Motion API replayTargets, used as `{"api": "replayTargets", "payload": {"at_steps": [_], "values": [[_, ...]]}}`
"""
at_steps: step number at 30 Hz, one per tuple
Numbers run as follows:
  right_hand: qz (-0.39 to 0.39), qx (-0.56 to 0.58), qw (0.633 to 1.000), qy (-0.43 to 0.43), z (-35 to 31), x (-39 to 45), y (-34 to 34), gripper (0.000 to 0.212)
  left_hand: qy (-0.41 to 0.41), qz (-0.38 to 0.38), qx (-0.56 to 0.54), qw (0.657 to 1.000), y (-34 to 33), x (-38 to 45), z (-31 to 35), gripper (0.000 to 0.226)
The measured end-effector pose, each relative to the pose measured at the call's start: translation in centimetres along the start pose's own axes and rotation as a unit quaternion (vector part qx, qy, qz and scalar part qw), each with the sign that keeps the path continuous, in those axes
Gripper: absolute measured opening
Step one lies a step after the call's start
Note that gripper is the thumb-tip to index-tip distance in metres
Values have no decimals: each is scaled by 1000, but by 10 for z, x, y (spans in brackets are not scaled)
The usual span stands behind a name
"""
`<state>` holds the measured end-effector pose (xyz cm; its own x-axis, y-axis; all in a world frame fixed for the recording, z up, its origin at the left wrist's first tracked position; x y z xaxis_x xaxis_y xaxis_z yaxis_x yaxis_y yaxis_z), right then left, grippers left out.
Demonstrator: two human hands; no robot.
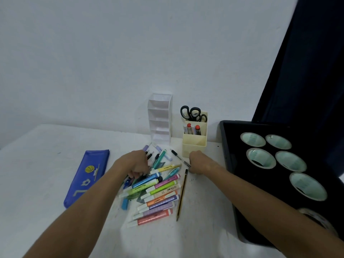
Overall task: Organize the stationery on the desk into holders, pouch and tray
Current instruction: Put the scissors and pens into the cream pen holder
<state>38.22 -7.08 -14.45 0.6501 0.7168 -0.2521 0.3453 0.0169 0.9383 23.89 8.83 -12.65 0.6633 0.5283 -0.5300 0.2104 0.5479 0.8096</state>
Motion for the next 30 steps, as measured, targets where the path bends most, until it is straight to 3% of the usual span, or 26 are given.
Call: {"api": "replayTargets", "payload": {"at_steps": [6, 10, 12, 16, 20, 23, 30], "values": [[42, 36, 998, -6, 2, -2, 6, 27, 7, 9, -18, 1000, -1, -2, -1, 31], [123, 102, 987, 20, 1, -9, 36, 20, -22, 139, -3, 990, 29, -12, 8, 22], [178, 130, 974, 45, -3, -19, 58, 23, -45, 206, -17, 977, 48, -17, 16, 29], [280, 187, 937, 93, -6, -46, 105, 26, -122, 322, -58, 937, 83, -38, 48, 21], [332, 194, 916, 109, 4, -63, 141, 24, -210, 409, -68, 885, 106, -59, 86, 26], [351, 189, 911, 105, 13, -68, 151, 24, -244, 422, -109, 866, 113, -61, 106, 19], [322, 159, 930, 83, 21, -59, 142, 27, -306, 388, -69, 867, 99, -58, 148, 19]]}}
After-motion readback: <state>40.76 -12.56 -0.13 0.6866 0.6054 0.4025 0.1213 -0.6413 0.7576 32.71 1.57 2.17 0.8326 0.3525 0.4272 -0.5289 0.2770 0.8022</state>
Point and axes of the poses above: each hand's wrist, its own x-axis towards the middle knuckle, its own y-axis out of the back of the hand, z = x × y, the point moved 6 cm from there along x, towards the middle knuckle
